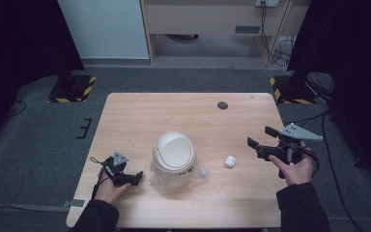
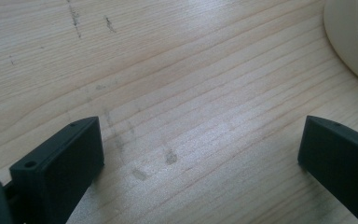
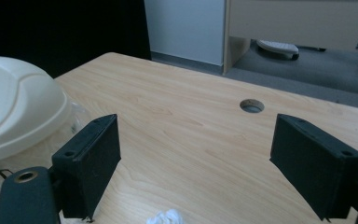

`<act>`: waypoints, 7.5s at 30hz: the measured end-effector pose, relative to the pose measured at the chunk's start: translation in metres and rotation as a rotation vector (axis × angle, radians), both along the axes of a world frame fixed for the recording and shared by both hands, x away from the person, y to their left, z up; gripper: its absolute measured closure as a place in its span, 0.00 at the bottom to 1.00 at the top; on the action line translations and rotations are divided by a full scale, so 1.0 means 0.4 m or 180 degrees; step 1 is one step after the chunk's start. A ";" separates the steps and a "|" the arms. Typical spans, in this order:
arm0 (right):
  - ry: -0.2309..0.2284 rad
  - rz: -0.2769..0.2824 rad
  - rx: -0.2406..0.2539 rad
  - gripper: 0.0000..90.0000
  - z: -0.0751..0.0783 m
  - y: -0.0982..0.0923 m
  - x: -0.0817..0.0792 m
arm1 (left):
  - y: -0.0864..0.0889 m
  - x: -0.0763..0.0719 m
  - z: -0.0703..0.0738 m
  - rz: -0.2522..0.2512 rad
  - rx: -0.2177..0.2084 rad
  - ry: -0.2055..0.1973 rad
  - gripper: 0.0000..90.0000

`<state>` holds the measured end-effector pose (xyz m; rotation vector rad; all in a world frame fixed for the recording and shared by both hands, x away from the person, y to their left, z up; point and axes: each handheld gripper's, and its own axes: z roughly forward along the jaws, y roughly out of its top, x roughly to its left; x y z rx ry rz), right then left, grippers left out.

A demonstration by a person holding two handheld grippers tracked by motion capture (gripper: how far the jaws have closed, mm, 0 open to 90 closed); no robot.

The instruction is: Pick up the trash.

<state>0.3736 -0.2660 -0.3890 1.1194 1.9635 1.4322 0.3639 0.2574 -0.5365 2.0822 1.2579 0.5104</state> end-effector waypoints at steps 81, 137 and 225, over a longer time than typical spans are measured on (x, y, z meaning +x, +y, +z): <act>0.0025 0.0974 -0.0203 0.22 -0.023 0.425 0.010 | -0.003 -0.002 0.000 0.0019 0.0005 0.0003 0.00; 0.0230 0.1014 -0.0367 0.23 -0.031 0.410 0.000 | -0.004 -0.003 0.000 0.0027 0.0004 0.0000 0.00; 0.1250 0.0464 -0.1284 0.70 -0.304 0.159 0.094 | -0.005 -0.003 0.000 0.0029 0.0004 0.0001 0.00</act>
